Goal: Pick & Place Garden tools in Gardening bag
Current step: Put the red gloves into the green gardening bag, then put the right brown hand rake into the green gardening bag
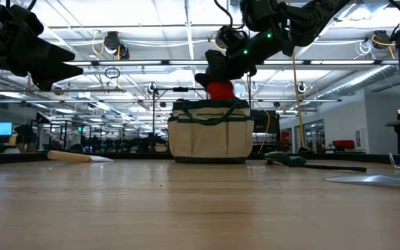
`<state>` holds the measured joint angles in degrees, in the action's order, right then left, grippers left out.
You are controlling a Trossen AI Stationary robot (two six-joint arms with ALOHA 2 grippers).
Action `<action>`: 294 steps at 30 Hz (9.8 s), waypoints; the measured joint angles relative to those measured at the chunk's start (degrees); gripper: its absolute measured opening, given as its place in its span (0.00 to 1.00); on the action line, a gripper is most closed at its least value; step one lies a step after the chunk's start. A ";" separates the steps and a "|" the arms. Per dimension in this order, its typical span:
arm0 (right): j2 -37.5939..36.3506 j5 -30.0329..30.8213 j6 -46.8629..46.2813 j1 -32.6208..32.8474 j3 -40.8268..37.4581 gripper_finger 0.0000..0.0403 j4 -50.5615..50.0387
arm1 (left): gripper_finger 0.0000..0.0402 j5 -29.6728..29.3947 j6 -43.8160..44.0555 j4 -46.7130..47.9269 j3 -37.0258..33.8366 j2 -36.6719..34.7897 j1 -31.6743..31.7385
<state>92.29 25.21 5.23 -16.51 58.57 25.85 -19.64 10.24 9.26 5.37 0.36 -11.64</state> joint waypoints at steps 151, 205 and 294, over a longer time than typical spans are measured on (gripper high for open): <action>-22.93 -12.29 -75.42 39.94 0.04 0.00 -73.00 | 0.60 0.22 20.31 0.07 0.00 0.00 -0.02; -22.84 -25.28 -125.82 54.88 -16.30 0.38 -77.90 | 0.60 0.15 20.04 0.00 0.00 0.00 -0.01; -22.89 -5.58 -111.30 48.61 -22.62 0.14 -48.31 | 0.60 0.08 27.70 -5.15 -0.01 0.00 -0.01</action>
<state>69.40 19.63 -106.06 32.10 35.94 -22.46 -19.55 37.94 4.11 5.36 0.36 -11.65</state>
